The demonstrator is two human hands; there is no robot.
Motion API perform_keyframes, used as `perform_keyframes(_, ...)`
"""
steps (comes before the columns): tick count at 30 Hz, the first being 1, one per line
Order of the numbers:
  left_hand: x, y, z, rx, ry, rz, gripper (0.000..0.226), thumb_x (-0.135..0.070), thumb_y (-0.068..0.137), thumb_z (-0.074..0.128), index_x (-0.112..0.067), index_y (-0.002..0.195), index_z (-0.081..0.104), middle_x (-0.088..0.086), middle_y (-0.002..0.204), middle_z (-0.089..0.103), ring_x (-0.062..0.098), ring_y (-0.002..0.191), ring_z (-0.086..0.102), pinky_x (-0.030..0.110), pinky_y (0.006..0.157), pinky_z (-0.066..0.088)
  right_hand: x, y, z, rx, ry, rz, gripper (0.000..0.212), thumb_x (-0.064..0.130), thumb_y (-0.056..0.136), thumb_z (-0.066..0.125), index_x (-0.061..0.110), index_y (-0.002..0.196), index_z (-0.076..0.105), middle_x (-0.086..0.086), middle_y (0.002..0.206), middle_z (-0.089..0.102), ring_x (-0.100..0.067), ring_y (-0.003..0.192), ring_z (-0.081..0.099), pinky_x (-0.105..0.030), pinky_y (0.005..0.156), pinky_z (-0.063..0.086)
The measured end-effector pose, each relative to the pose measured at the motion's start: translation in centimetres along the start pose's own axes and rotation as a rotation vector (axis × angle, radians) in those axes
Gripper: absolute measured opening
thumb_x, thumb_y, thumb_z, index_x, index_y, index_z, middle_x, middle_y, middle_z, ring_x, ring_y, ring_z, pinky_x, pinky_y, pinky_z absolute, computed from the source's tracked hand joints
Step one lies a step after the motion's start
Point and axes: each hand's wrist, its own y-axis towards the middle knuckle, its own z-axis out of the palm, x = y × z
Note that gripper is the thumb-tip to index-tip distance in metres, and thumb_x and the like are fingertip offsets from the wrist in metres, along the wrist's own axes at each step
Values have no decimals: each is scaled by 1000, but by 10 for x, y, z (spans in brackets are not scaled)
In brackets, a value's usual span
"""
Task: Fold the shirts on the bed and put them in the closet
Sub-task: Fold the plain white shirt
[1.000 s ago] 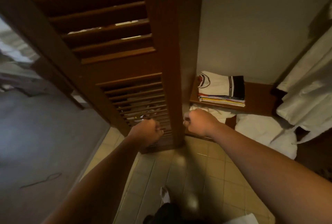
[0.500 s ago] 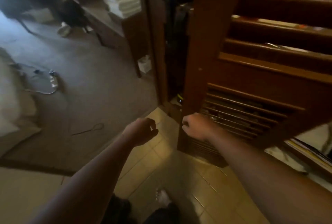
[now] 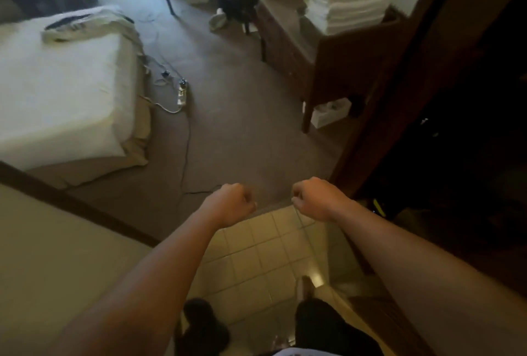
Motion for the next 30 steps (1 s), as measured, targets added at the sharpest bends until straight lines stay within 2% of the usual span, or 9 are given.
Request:
perform_keyframes(5, 32, 39, -32, -25, -76, -64, 27, -37, 101, 57, -18, 117, 68, 3, 105, 68, 21, 96, 66, 44, 90, 57, 10, 76, -27, 38, -20, -70, 18, 31, 102, 52, 22, 105, 67, 4, 96, 66, -11, 85, 63, -38, 81, 57)
perform_keyframes(10, 59, 103, -88, -97, -148, -158, 28, -39, 101, 59, -20, 118, 68, 2, 108, 69, 18, 98, 66, 43, 90, 57, 23, 190, -72, 55, -24, -157, 17, 32, 102, 54, 23, 107, 68, 4, 98, 66, -11, 86, 63, -38, 82, 58)
perform_keyframes(16, 84, 163, -144, -173, -239, -218, 25, -37, 101, 59, -20, 116, 69, 1, 108, 70, 16, 100, 66, 43, 91, 57, 50, 292, -124, 98, -97, -294, 19, 29, 101, 53, 18, 104, 68, 0, 97, 66, -16, 87, 63, -45, 83, 57)
perform_keyframes(24, 146, 260, -214, -227, -289, -282, 25, -40, 99, 61, -21, 112, 72, -1, 107, 71, 15, 99, 66, 43, 91, 57, 86, 423, -176, 88, -87, -344, 20, 28, 101, 53, 16, 99, 69, 1, 90, 66, -17, 79, 63, -45, 79, 58)
perform_keyframes(30, 217, 340, -288, -240, -292, -305, 25, -41, 98, 61, -21, 109, 73, -1, 103, 72, 16, 95, 67, 42, 87, 57, 126, 542, -214, 96, -92, -309, 19, 28, 101, 54, 17, 102, 70, 3, 90, 66, -15, 79, 65, -45, 79, 59)
